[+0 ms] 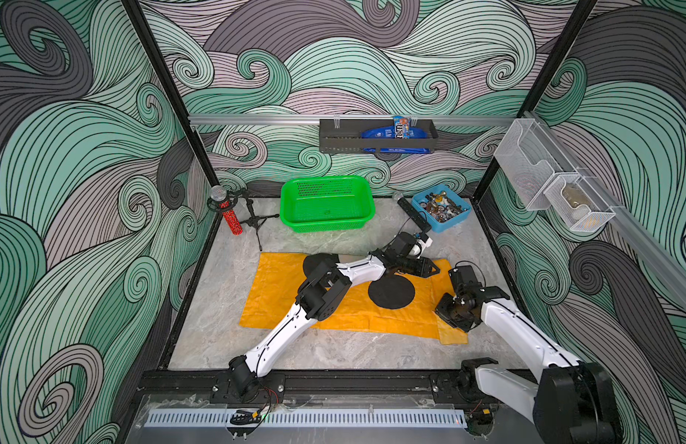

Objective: Roll up the pillowcase
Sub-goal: Roll the pillowcase at the center of the board.

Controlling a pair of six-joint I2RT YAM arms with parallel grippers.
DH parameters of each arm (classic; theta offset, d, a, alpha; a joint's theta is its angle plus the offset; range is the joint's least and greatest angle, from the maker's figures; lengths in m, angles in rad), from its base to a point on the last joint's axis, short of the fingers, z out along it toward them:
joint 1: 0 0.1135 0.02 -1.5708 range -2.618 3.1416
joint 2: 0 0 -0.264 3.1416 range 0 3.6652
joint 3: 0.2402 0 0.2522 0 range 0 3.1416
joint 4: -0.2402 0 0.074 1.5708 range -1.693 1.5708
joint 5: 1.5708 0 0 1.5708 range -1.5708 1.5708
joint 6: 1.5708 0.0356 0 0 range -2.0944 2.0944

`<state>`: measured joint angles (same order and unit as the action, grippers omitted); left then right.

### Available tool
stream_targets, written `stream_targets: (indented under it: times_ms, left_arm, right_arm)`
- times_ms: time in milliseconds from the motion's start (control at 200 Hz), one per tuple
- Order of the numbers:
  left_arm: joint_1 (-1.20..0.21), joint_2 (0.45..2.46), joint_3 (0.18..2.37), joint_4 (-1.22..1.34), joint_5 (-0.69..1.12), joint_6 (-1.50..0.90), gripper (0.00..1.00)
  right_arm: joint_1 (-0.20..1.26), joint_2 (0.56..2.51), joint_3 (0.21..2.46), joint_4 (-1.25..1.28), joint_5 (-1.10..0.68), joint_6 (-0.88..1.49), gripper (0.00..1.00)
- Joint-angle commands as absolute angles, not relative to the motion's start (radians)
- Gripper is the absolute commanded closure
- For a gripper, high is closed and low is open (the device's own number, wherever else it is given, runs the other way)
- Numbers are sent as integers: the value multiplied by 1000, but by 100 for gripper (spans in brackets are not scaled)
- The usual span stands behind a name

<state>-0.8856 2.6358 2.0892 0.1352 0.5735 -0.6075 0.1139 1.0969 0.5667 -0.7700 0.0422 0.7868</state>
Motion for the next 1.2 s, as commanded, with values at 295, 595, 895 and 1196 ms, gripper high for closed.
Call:
stream_targets:
  times_ms: [295,595,895,1196]
  left_arm:
    - [-867,2677,2169,177,633,-598,78]
    - [-861,2680,2177,176,652,-588,75]
    - [-838,2702,2207,163,672,-568,73]
    - [-831,2691,2235,184,719,-559,100]
  right_arm:
    - [194,1086,655,-985,83,793,100]
    - [300,1199,708,-1052,107,829,100]
    - [382,1258,711,-1068,132,889,100]
    - [424,1282,697,-1066,140,945,100]
